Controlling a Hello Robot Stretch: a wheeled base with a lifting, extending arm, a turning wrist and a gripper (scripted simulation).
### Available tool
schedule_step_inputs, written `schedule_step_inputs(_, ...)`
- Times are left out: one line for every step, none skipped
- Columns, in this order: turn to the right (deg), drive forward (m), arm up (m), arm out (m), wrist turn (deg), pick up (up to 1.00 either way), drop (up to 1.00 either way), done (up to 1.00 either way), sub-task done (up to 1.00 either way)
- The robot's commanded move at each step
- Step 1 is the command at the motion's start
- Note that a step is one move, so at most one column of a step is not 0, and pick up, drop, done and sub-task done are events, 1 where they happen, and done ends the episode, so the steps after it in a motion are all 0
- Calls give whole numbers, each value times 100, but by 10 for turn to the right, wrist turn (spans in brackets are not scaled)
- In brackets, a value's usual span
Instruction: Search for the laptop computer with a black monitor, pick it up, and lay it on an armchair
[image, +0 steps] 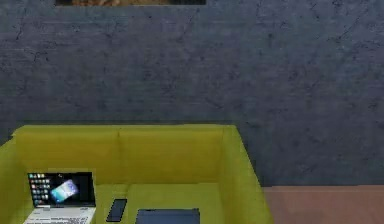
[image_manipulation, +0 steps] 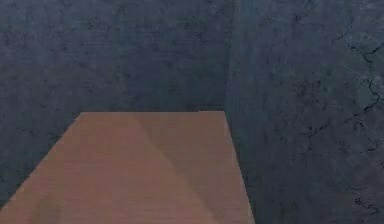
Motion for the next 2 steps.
schedule_step_inputs(-450, 0, 0, 0, 0, 0, 0, 0, 0)
schedule_step_inputs(-450, 0, 0, 0, 0, 0, 0, 0, 0)
